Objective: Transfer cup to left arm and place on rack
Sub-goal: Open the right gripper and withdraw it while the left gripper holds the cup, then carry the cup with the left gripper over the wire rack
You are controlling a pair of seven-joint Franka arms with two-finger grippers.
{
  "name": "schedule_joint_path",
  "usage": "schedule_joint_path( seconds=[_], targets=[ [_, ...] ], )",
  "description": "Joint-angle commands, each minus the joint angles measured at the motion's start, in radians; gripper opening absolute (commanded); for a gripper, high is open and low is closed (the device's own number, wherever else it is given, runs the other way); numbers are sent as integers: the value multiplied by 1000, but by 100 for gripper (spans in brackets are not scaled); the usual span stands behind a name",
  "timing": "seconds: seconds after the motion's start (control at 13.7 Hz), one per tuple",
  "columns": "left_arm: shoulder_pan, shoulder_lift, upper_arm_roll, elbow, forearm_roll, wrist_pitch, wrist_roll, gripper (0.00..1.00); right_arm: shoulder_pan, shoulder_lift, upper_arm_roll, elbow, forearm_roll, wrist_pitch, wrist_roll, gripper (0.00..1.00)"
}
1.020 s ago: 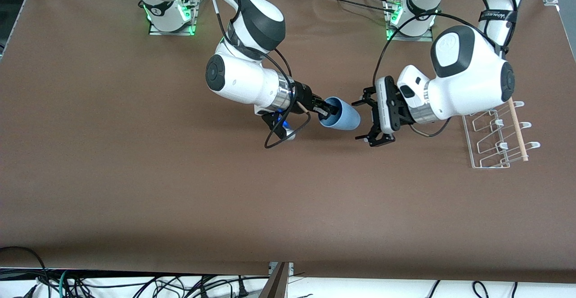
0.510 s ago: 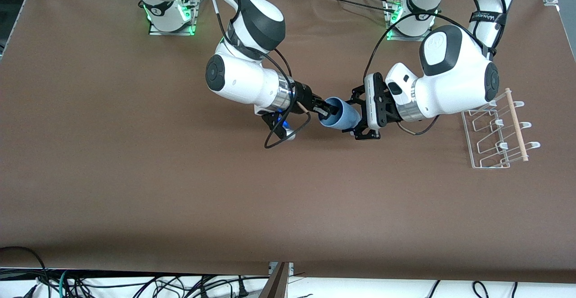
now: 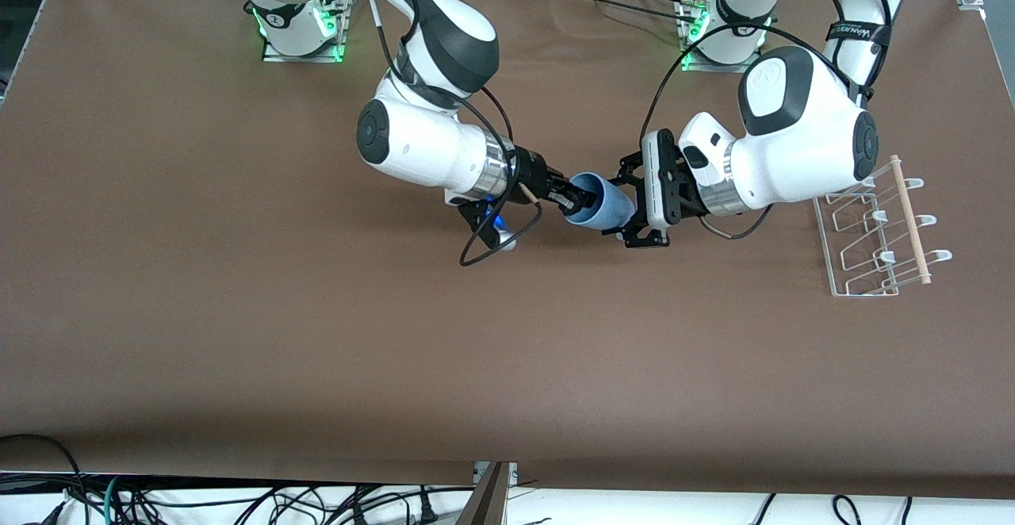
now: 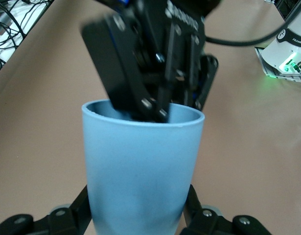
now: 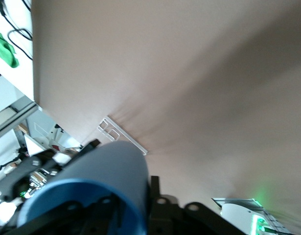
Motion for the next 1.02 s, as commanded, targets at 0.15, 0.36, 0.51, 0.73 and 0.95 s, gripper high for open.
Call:
schedule_joint_path(
  seconds=[0.15,0.36,0.51,0.73,0.95],
  targets=[
    [9,-6,-3,6,-15,-21,28,21,-115,-90,-1,11,21,-155,0,95],
    [18,-6,8,7,12,-93,26,21,-266,-133,-4,12,4,-342,-24,98],
    [41,-21,10,10,101,-139,-12,21,-371,-185,-4,12,-77,-492,-84,98],
    [46,-40,10,12,311,-238,-106,21,-482,-265,-18,12,-256,-655,-214,98],
    [55,-46,10,12,541,-323,-179,14,-513,-311,-142,11,-315,-749,-403,98]
  ],
)
